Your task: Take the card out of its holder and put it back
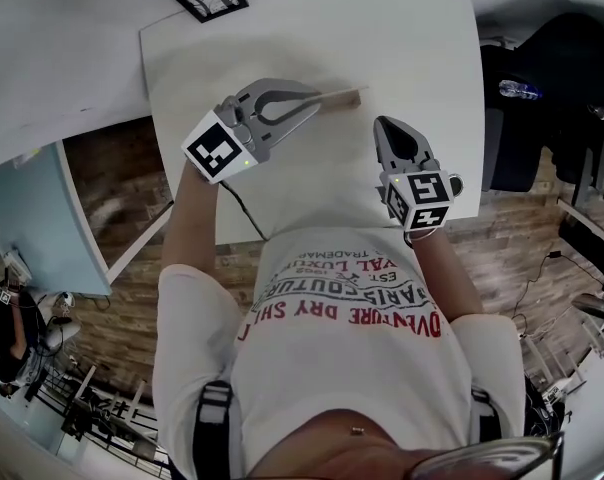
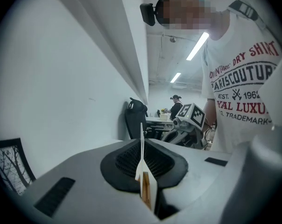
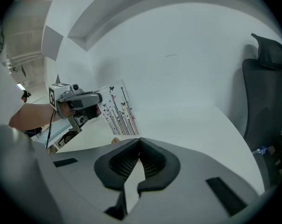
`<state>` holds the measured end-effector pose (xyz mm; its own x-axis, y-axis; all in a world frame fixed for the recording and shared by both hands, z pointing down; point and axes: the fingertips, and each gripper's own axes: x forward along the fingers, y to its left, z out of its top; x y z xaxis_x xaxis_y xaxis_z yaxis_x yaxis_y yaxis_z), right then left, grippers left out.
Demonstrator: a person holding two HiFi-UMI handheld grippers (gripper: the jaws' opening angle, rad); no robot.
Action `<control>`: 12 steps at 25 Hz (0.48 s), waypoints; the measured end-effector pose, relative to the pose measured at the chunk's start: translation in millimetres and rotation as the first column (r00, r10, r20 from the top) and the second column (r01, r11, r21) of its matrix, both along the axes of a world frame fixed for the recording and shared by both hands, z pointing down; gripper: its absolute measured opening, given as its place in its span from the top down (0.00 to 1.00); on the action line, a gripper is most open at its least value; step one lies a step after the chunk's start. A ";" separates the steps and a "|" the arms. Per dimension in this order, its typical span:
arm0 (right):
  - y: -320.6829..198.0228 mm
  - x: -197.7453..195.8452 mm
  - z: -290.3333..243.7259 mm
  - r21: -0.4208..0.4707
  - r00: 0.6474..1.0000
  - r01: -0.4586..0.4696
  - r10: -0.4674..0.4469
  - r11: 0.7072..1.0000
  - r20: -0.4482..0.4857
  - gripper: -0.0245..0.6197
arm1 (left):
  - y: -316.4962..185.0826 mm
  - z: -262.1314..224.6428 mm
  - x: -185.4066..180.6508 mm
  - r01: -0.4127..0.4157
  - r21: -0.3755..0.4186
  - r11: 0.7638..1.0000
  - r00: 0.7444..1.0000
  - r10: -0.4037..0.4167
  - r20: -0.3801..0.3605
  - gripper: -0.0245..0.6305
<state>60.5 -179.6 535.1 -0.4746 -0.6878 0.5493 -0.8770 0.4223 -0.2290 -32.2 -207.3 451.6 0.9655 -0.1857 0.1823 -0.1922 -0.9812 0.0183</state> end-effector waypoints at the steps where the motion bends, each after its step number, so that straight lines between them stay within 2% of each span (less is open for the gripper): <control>1: 0.7 0.8 -2.9 0.006 1.000 -0.001 0.001 1.000 0.002 0.93 | -0.7 -6.9 -1.3 0.016 0.011 1.000 1.000 -0.016 -0.009 0.91; 5: 3.4 2.8 -15.2 0.036 1.000 -0.005 0.004 0.999 0.014 0.93 | 1.4 -32.2 -7.2 0.089 0.044 0.995 0.995 -0.087 -0.052 0.91; 9: 7.8 0.2 -27.2 0.063 1.000 0.010 -0.011 0.998 0.024 0.93 | 10.5 -47.9 -9.8 0.191 0.026 0.981 0.978 -0.187 -0.094 0.91; 11: 10.8 -3.8 -31.7 0.076 0.999 0.021 -0.023 0.997 0.031 0.93 | 16.1 -48.2 -13.3 0.253 -0.001 0.968 0.963 -0.252 -0.100 0.91; 12: 12.1 -5.8 -33.6 0.082 0.999 0.027 -0.030 0.996 0.035 0.93 | 17.3 -46.4 -17.5 0.303 -0.021 0.953 0.947 -0.304 -0.102 0.91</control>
